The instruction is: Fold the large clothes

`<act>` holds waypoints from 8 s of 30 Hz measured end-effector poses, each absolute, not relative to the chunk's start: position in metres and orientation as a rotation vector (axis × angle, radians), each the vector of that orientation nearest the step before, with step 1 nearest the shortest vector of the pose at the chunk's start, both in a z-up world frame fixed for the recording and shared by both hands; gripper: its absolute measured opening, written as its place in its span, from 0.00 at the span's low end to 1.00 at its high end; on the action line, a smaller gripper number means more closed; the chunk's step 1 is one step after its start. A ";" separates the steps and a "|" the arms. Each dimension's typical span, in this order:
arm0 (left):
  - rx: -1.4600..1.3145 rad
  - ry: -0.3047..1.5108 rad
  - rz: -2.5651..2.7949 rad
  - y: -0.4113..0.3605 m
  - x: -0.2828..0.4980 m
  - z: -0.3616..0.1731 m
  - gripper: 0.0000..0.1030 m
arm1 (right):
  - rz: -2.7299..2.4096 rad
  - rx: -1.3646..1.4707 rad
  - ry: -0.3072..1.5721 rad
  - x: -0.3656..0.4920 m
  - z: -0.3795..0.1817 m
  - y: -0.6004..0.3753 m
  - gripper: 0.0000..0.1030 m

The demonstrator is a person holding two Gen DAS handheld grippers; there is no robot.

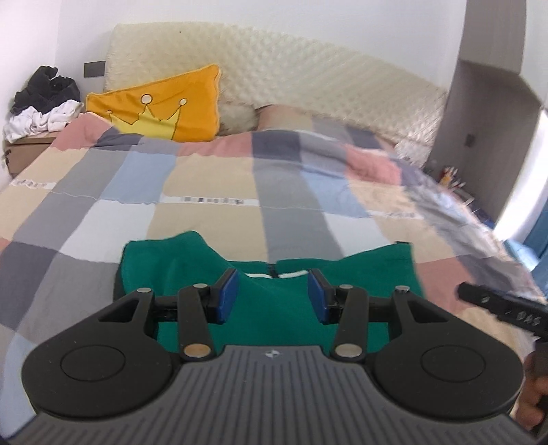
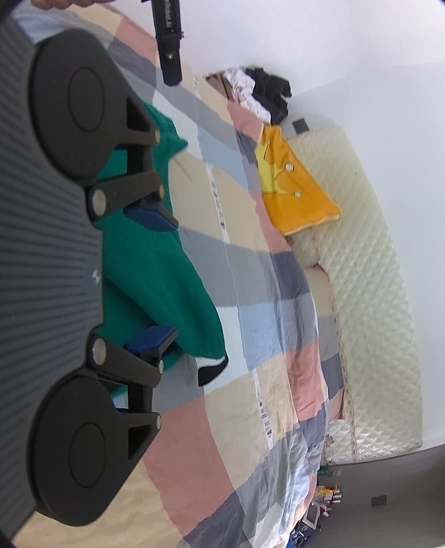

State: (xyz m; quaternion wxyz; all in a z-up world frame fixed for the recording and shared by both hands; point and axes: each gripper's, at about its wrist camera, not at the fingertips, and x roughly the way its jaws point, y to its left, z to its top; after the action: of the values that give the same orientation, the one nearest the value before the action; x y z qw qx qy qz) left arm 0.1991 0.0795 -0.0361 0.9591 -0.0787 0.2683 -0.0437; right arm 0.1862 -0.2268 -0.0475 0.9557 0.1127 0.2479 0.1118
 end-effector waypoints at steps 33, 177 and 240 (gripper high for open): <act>-0.299 0.625 0.059 0.102 0.123 -0.112 0.97 | 0.125 0.588 0.669 0.128 -0.118 -0.229 0.70; -0.745 0.634 0.007 0.212 0.298 -0.157 0.59 | 0.245 0.857 0.756 0.288 -0.148 -0.241 0.14; -0.163 0.593 0.032 0.137 0.269 -0.107 0.94 | 0.139 0.039 0.574 0.270 -0.109 -0.187 0.83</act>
State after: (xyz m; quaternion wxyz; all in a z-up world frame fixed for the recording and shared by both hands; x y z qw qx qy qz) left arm 0.2688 0.1374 -0.1071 0.9529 -0.0800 0.2921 0.0159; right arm 0.2695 -0.1870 -0.1085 0.9565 0.0194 0.2828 0.0685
